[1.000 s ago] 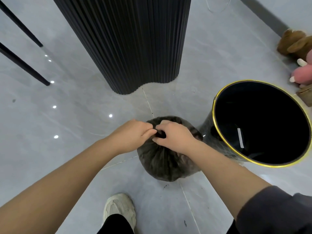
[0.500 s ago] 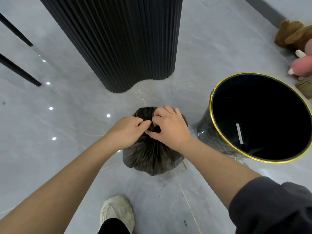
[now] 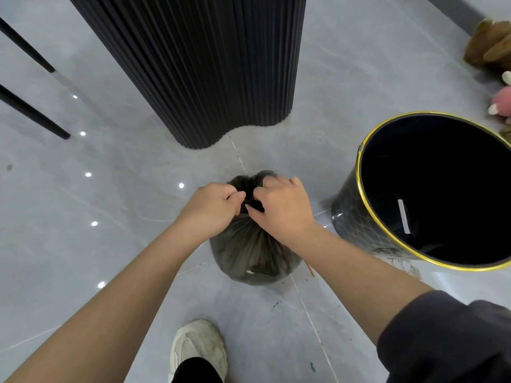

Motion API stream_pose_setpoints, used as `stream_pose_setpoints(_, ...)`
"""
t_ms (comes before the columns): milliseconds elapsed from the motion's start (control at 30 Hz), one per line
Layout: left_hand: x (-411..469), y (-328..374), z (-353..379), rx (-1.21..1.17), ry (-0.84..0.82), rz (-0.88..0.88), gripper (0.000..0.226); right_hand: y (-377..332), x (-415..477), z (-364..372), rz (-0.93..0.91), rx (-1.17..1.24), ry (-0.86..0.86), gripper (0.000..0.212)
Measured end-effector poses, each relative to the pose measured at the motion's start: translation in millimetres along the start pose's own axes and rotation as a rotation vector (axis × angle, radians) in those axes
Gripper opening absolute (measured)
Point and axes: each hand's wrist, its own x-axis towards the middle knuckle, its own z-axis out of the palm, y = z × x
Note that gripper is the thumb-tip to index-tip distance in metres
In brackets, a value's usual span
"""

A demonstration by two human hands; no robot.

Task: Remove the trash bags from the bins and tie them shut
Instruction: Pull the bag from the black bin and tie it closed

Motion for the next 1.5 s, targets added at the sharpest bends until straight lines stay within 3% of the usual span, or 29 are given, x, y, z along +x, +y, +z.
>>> stream_pose_setpoints(233, -0.7, 6.4, -5.7, -0.006, 0.025, 0.039, 0.038, -1.0, -6.5, -5.8, 0.074, 0.190, 0.055, 0.037)
stream_pose_setpoints(467, 1.6, 10.1, -2.9, 0.042, 0.039, 0.058, 0.038, 2.9, -10.6, -0.4, 0.070, 0.078, 0.050, 0.030)
stream_pose_setpoints(800, 3.4, 9.3, -5.3, 0.006, 0.037, 0.043, 0.038, -2.0, -4.8, -7.4, 0.121, 0.187, -0.030, 0.034)
stream_pose_setpoints(1000, 3.9, 4.8, -7.8, -0.009, 0.057, 0.040, 0.038, -1.0, -4.0, -1.4, 0.070, 0.106, 0.094, 0.030)
stream_pose_setpoints(1300, 1.3, 6.5, -7.5, -0.007, 0.048, 0.037, 0.039, -7.6, -3.6, -8.0, 0.110, 0.231, 0.059, 0.035)
stream_pose_setpoints(1400, 1.1, 9.5, -7.9, 0.019, 0.045, 0.050, 0.039, -7.0, -3.6, -10.0, 0.134, 0.232, -0.001, 0.028)
stream_pose_setpoints(1500, 3.5, 9.7, -10.1, 0.009, 0.060, 0.056, 0.039, -4.8, -6.2, -7.9, 0.093, 0.166, 0.081, 0.021)
